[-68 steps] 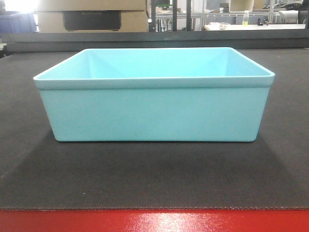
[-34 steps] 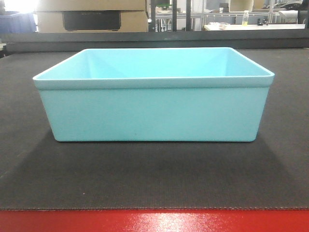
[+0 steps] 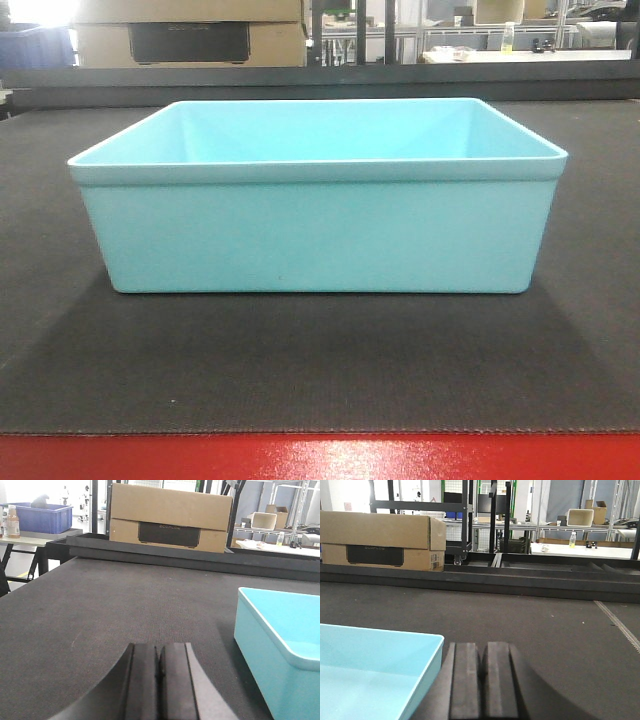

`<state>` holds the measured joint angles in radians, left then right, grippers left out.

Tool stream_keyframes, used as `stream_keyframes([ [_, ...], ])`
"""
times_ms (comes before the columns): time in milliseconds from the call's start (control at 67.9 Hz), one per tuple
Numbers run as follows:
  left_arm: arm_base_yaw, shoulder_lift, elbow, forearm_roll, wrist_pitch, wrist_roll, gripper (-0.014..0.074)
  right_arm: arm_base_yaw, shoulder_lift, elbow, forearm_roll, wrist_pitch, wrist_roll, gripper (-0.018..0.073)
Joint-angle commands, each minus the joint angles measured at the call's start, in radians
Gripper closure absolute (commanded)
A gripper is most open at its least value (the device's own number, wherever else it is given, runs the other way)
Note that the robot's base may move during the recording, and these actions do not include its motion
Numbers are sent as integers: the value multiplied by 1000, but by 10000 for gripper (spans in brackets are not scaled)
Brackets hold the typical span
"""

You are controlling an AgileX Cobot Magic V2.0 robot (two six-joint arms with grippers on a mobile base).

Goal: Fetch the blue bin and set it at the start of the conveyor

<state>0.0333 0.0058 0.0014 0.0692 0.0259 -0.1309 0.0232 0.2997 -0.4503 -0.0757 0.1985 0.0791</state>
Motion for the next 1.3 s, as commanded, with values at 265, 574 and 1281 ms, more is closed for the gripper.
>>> stream_keyframes([
  [265,3,-6,-1,-6,-19,3,707,-126,-116,132,135,-44,-115,721],
  [574,3,-6,-1,-6,-19,3,707,-130,-300,432,135,-139,-115,721],
  [1281,3,-6,-1,-6,-19,3,707,-130,-300,450,138,-155,-115,721],
])
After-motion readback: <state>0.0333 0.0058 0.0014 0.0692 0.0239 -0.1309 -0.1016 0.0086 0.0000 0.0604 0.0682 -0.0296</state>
